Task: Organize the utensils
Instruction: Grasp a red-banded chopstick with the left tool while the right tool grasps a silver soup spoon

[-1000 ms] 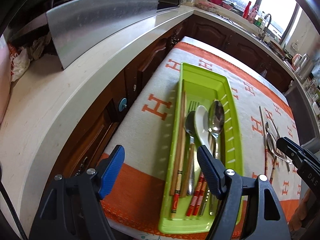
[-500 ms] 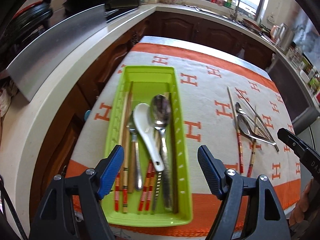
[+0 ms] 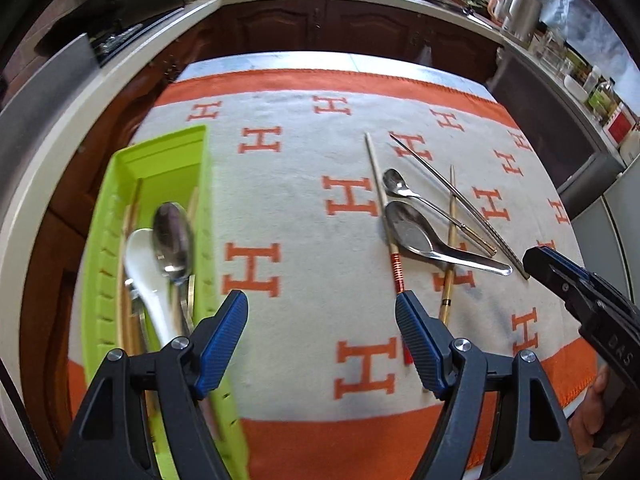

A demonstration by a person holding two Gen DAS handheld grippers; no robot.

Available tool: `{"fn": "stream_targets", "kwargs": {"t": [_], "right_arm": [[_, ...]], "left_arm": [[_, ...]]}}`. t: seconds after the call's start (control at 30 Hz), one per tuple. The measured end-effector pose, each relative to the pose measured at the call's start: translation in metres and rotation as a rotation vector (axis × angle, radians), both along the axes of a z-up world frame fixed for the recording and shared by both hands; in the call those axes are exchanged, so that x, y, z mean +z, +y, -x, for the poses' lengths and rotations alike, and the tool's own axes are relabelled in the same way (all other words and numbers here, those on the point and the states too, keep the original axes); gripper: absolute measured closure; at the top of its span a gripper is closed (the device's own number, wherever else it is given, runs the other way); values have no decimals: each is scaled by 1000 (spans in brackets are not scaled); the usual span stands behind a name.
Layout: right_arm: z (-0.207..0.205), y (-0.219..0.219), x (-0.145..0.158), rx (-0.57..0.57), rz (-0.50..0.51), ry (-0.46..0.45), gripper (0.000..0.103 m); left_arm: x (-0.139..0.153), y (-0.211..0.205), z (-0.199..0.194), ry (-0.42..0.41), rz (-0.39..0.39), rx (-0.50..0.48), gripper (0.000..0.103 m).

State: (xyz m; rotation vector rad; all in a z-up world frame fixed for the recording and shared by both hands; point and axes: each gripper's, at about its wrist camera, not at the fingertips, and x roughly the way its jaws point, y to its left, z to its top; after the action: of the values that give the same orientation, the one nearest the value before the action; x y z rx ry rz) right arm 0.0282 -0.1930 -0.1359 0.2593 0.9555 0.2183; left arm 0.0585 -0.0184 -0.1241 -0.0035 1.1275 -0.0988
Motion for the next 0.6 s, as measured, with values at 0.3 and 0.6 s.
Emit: {"fn": "stream_targets", "kwargs": {"t": [0.3, 0.6], "right_arm": [[-14, 17, -2, 115, 129, -62, 72], [-16, 11, -12, 130, 100, -44, 72]], "left_arm": [[-43, -34, -27, 57, -6, -27, 29], [-61, -53, -28, 14, -63, -28, 29]]}}
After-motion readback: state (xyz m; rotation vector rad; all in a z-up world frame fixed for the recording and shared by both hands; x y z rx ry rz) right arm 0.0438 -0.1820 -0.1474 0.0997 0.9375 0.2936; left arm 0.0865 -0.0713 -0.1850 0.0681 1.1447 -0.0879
